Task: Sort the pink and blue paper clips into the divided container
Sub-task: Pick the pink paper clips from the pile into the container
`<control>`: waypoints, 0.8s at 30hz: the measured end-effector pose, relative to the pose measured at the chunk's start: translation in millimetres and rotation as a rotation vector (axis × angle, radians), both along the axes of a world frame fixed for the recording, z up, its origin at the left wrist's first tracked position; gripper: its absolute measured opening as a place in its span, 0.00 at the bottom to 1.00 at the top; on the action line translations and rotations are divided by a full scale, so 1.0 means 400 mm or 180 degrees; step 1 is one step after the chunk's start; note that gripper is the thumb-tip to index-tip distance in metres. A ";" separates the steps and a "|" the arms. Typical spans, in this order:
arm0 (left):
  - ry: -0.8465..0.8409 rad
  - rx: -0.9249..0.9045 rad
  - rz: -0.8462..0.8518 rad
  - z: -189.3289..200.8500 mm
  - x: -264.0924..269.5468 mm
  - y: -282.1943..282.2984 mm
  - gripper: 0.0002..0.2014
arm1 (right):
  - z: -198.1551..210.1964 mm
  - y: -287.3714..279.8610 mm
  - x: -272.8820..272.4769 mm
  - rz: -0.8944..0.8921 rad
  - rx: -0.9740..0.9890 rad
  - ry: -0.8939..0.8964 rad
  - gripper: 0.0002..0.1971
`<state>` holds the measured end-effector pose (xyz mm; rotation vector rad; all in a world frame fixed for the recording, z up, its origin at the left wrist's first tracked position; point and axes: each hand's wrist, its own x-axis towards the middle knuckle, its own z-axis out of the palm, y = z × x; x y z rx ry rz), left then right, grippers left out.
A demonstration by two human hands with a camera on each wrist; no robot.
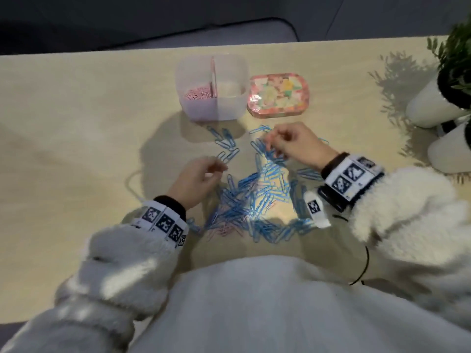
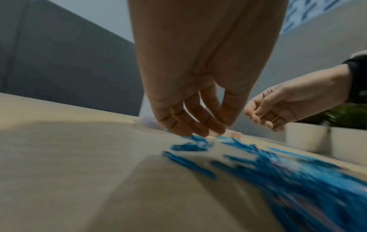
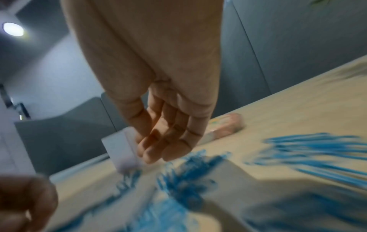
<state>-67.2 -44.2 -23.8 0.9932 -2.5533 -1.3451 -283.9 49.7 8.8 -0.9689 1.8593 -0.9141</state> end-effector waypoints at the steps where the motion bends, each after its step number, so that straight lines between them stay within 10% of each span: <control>1: -0.0067 -0.0062 -0.0197 -0.009 -0.012 0.018 0.07 | -0.024 0.042 -0.003 0.0203 0.0191 0.0211 0.11; 14: -0.0676 -0.0995 -0.0838 -0.044 -0.134 0.079 0.11 | -0.117 0.108 0.094 0.0770 0.0312 0.1443 0.04; 24: 0.0435 0.0535 0.0124 -0.010 -0.084 0.037 0.04 | -0.087 0.172 0.064 0.1046 0.0302 0.1386 0.01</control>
